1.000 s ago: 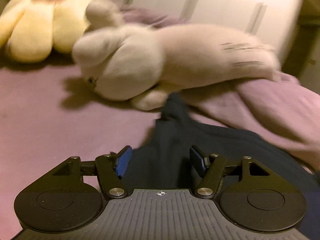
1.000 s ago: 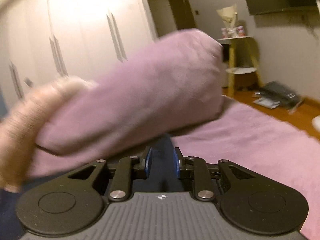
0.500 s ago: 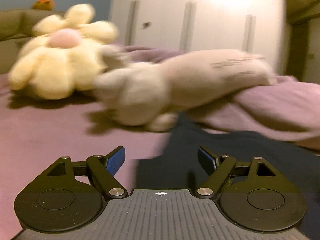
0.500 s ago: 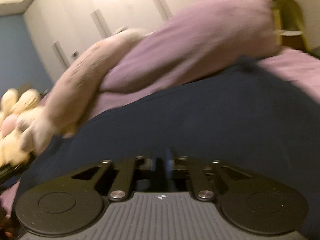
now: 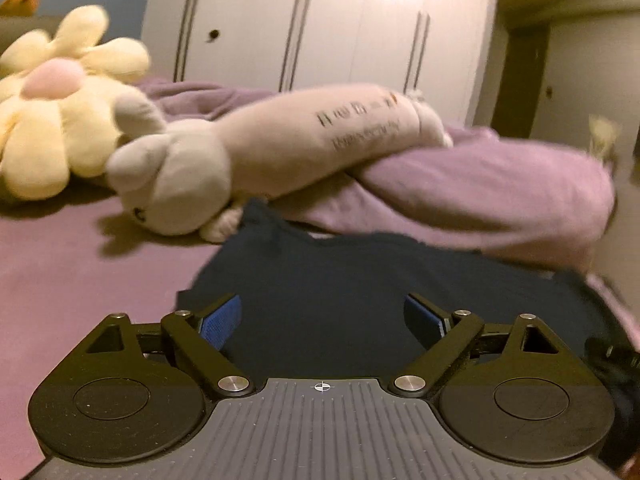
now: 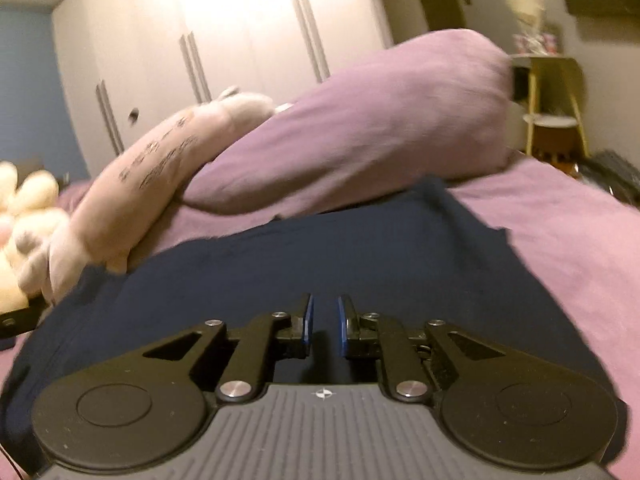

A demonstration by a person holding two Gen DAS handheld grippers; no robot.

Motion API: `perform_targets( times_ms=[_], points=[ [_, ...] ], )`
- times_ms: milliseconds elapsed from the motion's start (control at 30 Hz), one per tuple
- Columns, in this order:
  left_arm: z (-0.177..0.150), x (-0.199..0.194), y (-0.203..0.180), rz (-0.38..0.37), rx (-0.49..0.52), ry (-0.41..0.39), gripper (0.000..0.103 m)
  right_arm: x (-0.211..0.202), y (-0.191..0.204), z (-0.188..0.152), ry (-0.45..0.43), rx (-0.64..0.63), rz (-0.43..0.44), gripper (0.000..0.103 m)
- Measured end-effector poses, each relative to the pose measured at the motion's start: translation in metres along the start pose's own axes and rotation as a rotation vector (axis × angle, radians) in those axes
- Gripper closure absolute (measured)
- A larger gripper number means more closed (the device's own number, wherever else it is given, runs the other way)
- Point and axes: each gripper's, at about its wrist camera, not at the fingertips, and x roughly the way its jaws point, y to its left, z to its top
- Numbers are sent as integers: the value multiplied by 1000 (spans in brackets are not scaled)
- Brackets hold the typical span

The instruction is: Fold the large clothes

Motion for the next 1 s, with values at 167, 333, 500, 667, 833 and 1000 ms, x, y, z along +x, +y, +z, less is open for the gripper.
perform_targets(
  times_ms=[167, 333, 500, 667, 833, 1000],
  points=[
    [5, 65, -5, 115, 12, 33, 10, 64, 36, 22, 107, -101, -72, 90],
    [13, 131, -2, 210, 112, 79, 10, 128, 22, 33, 136, -222, -189, 90],
    [9, 158, 19, 149, 43, 103, 8, 144, -46, 56, 102, -70, -234, 92],
    [11, 162, 40, 78, -67, 97, 7, 130, -108, 52, 52, 112, -240, 102],
    [10, 158, 35, 84, -55, 94, 7, 124, -96, 52, 35, 72, -299, 102],
    [12, 138, 48, 99, -90, 100, 8, 90, -90, 57, 27, 65, -337, 81]
  ],
)
